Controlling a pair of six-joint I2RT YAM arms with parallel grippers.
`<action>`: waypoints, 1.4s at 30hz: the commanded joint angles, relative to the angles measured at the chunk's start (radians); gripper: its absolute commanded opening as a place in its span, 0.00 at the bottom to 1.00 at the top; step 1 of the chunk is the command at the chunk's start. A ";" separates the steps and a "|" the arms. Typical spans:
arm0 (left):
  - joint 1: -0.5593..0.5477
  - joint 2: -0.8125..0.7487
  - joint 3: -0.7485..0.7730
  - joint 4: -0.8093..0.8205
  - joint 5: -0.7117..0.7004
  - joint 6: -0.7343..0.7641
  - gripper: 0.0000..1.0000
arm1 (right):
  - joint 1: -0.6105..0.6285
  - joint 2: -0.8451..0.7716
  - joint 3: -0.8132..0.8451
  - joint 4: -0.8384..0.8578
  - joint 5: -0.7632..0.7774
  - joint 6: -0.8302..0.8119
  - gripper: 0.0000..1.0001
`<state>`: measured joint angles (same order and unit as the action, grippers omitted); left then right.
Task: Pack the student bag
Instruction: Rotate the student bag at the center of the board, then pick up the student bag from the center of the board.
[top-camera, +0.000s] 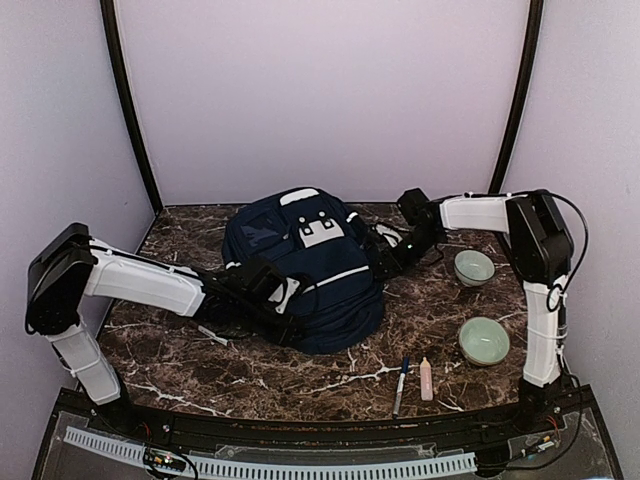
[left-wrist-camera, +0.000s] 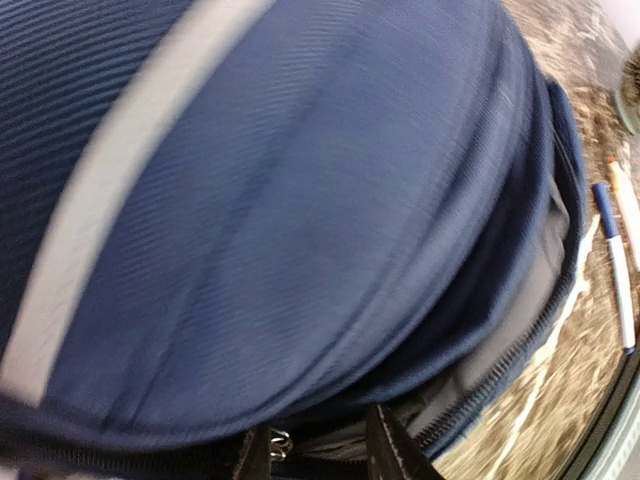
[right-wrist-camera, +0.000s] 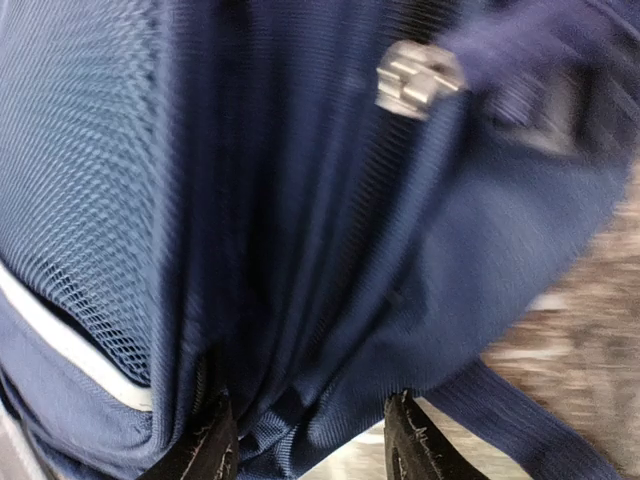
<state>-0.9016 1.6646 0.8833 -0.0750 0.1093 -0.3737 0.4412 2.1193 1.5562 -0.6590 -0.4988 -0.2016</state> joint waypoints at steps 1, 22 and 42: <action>-0.077 0.115 0.102 0.079 0.112 -0.005 0.33 | -0.040 0.002 0.028 0.035 0.070 0.009 0.50; -0.128 -0.094 0.117 -0.164 -0.172 0.575 0.46 | -0.097 -0.580 -0.064 0.227 0.287 0.052 1.00; -0.126 0.168 0.310 -0.301 -0.233 0.815 0.34 | -0.094 -0.539 -0.164 0.019 -0.215 -0.071 0.59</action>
<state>-1.0252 1.8149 1.1763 -0.3500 -0.1215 0.4076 0.3351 1.5887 1.4021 -0.6571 -0.6647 -0.2668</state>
